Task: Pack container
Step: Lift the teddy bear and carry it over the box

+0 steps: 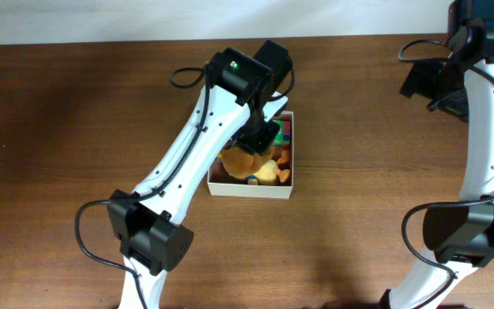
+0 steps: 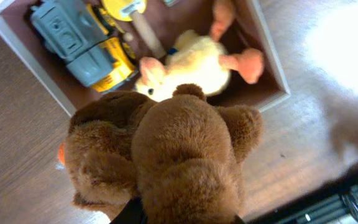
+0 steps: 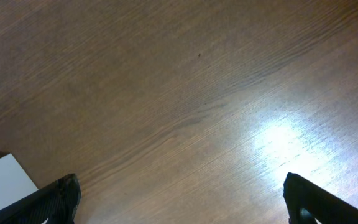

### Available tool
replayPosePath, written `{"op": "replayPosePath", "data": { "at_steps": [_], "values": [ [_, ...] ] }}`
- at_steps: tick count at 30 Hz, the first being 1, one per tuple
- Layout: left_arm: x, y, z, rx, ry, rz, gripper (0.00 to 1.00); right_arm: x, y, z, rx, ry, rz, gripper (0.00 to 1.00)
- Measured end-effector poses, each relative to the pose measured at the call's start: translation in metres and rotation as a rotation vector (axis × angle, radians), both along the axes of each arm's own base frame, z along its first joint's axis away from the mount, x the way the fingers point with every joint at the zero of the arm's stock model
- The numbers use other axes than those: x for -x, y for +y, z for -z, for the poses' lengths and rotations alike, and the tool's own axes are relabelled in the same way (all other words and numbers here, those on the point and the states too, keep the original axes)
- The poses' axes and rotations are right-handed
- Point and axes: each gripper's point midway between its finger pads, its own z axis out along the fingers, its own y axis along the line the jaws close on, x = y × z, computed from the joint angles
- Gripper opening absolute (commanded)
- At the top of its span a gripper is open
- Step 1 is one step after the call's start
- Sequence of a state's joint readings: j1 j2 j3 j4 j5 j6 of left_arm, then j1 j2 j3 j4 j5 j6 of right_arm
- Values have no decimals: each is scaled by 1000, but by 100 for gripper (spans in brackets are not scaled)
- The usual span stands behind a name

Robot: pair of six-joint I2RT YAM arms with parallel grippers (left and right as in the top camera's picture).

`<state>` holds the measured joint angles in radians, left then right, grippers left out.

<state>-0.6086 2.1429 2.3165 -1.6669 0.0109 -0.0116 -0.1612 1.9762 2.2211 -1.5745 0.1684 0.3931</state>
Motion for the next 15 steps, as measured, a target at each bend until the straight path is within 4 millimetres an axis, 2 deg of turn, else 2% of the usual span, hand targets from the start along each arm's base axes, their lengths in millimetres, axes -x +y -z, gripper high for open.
{"op": "replayPosePath", "data": {
  "at_steps": [11, 15],
  "values": [
    [-10, 4, 52, -62, 5, -77, 2, 0, 0, 0, 0, 0, 0, 99],
    [-13, 14, 70, -120, -9, -125, 2, 0, 0, 0, 0, 0, 0, 99]
  ]
}}
